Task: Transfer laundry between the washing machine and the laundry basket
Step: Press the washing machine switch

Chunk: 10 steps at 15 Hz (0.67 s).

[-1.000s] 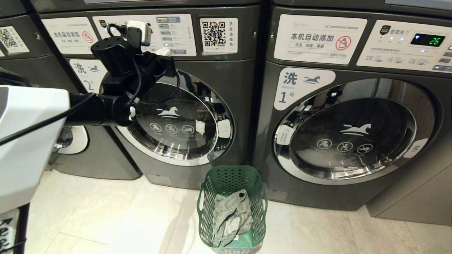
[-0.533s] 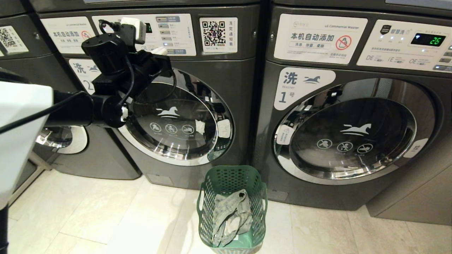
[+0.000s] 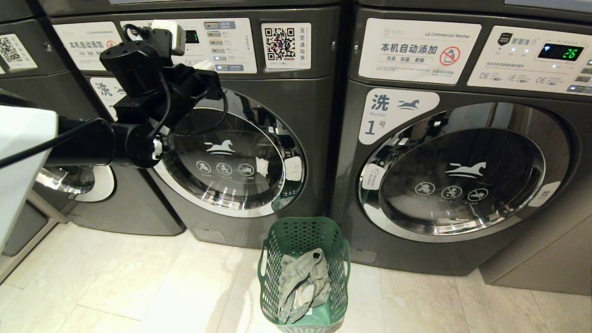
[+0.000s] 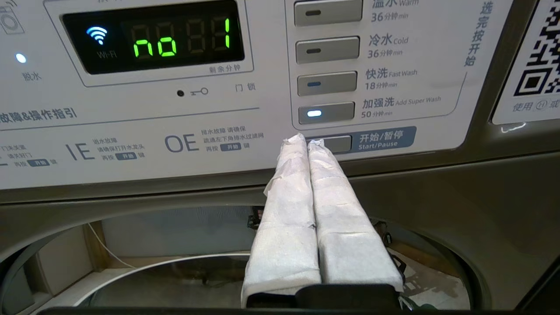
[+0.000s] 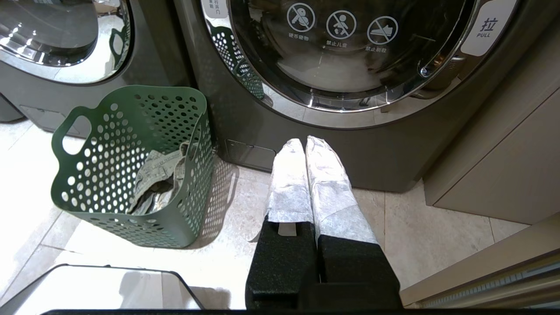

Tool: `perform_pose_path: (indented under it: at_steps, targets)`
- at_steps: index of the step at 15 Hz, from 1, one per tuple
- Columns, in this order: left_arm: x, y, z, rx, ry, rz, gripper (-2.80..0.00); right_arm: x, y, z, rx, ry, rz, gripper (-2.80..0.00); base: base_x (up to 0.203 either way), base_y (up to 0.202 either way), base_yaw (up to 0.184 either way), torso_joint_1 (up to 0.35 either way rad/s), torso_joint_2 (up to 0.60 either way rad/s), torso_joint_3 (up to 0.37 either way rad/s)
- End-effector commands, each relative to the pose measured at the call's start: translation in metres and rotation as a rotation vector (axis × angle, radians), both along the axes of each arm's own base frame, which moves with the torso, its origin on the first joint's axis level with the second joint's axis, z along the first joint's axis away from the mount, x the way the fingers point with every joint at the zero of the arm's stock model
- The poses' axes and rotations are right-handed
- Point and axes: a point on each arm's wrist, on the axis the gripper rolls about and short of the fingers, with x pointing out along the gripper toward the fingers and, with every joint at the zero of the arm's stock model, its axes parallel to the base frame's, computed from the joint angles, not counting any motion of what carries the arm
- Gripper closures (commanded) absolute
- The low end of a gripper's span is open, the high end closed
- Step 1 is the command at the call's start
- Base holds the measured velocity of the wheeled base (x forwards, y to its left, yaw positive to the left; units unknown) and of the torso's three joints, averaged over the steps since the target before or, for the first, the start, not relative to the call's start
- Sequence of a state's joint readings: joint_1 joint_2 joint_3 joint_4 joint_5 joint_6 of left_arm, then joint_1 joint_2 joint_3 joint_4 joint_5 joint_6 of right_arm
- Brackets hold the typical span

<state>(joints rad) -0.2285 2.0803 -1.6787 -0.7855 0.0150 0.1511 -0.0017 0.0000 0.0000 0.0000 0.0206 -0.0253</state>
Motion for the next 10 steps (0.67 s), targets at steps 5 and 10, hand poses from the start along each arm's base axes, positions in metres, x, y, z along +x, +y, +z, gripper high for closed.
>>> perform_pose_path:
  at_steps: [5, 10]
  targets:
    - [0.0081, -0.0033, -0.0064, 0.002, 0.005, -0.004, 0.0, 0.0, 0.0, 0.0, -0.001, 0.0, 0.001, 0.0, 0.0, 0.0, 0.0, 0.0, 0.0, 0.0]
    - [0.0129, -0.0072, -0.0045, 0.001, -0.012, -0.007, 0.0, 0.0, 0.0, 0.0, -0.001, 0.0, 0.001, 0.0, 0.0, 0.0, 0.0, 0.0, 0.0, 0.0]
